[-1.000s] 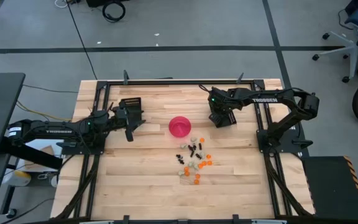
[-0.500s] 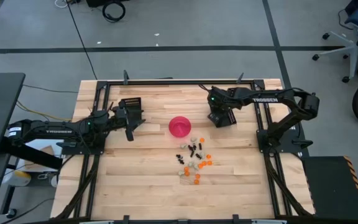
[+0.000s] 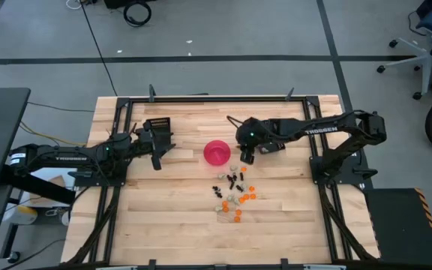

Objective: Sort Halloween decoration
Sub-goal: Put the white skull toy into the right black bin

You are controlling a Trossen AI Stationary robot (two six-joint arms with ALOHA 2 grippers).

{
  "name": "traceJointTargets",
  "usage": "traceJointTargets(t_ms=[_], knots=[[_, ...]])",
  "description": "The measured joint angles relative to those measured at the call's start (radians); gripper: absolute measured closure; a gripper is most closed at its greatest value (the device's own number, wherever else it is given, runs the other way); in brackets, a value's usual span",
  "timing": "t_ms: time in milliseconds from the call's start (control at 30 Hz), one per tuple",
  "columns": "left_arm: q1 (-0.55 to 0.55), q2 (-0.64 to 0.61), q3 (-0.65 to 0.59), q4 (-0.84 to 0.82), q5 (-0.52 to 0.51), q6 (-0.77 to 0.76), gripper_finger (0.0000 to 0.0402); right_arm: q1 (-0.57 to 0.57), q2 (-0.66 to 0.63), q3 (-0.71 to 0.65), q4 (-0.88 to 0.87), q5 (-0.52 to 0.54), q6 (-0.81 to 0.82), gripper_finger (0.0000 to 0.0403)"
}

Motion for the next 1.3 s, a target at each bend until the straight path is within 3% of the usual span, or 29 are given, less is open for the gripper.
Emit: traceJointTargets(t_ms=[133, 567, 833, 1300], knots=[[0.000, 0.000, 0.000, 0.000, 0.000, 0.000, 0.0207, 0.035, 0.000, -0.060, 0.064, -0.046, -0.006, 0.0240], [0.000, 0.000, 0.000, 0.000, 0.001, 0.000, 0.0207, 0.131, 0.002, -0.246, 0.331, -0.046, 0.019, 0.0176], [0.000, 0.000, 0.000, 0.007, 0.001, 0.003, 0.0207, 0.152, 0.004, -0.368, 0.571, -0.039, 0.021, 0.0172], [0.000, 0.000, 0.000, 0.029, 0.002, 0.004, 0.0207, 0.151, 0.242, -0.378, 0.811, -0.012, 0.021, 0.0174]])
